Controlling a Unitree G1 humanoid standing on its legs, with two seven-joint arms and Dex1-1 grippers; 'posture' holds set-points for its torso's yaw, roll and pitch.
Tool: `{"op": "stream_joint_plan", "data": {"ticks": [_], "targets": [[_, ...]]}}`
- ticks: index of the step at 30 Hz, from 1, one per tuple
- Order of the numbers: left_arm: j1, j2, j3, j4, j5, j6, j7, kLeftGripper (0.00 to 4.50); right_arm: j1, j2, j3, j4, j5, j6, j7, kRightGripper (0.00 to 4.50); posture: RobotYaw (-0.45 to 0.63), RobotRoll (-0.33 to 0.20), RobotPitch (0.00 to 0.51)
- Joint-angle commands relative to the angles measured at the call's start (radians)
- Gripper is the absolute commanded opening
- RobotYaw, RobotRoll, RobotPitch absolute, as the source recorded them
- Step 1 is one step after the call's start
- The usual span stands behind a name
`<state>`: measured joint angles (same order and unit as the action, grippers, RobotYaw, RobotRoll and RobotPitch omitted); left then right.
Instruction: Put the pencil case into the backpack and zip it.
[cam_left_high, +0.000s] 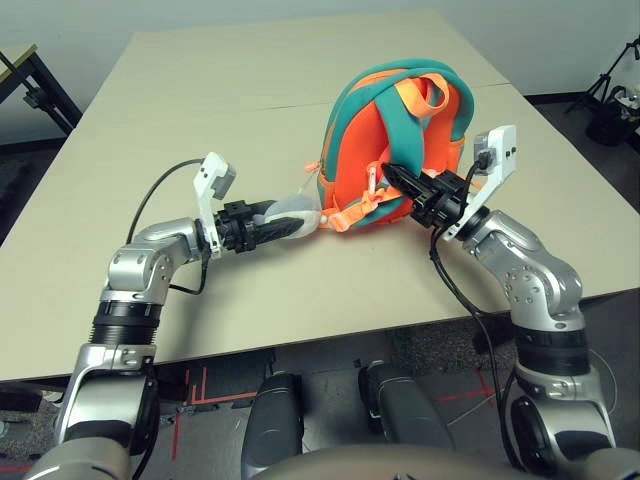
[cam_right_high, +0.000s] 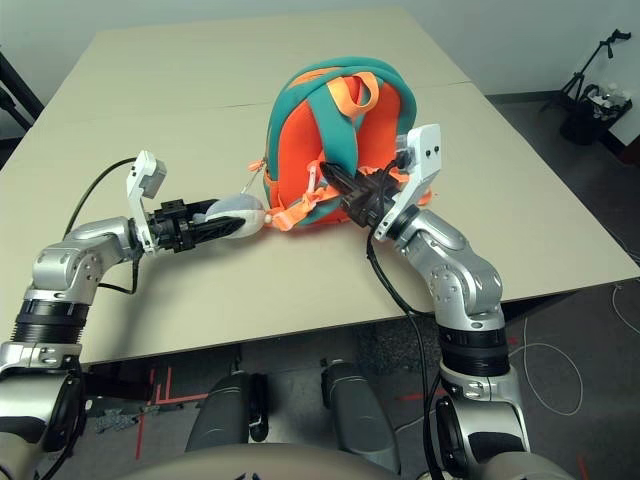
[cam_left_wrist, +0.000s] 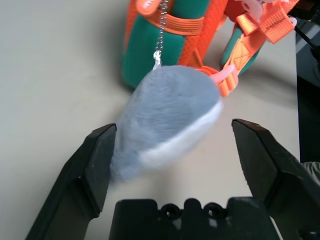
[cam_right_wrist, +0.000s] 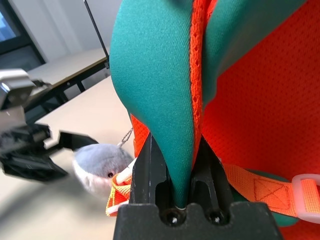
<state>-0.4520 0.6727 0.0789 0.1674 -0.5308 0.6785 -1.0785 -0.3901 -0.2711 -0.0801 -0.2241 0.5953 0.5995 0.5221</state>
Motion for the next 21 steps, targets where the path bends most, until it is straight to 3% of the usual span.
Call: {"op": "stream_joint_plan", "data": {"ticks": [1,10,17,21], "targets": [[0.027,0.053,0.031,-0.017,-0.027,0.038,-0.035,4.50,-0.022,-0.031,0.015,0.017,0.003,0.002,0.050,1.02,-0.11,0.000,0.096],[0.097,0.160,0.133,-0.023,-0.057,0.078,-0.045,4.50,-0.062,-0.229,-0.043,0.140,0.008,-0.011,0.246,4.40,-0.09,0.000,0.097],[0.117,0.108,0.252,0.034,-0.006,-0.092,0.127,4.50,-0.065,-0.430,-0.090,0.289,0.057,0.007,0.512,4.47,-0.07,0.000,0.096],[0.174,0.079,0.282,0.019,0.020,-0.137,0.218,4.50,-0.076,-0.465,-0.129,0.440,0.021,-0.042,0.523,4.47,-0.05,0.000,0.092]]}}
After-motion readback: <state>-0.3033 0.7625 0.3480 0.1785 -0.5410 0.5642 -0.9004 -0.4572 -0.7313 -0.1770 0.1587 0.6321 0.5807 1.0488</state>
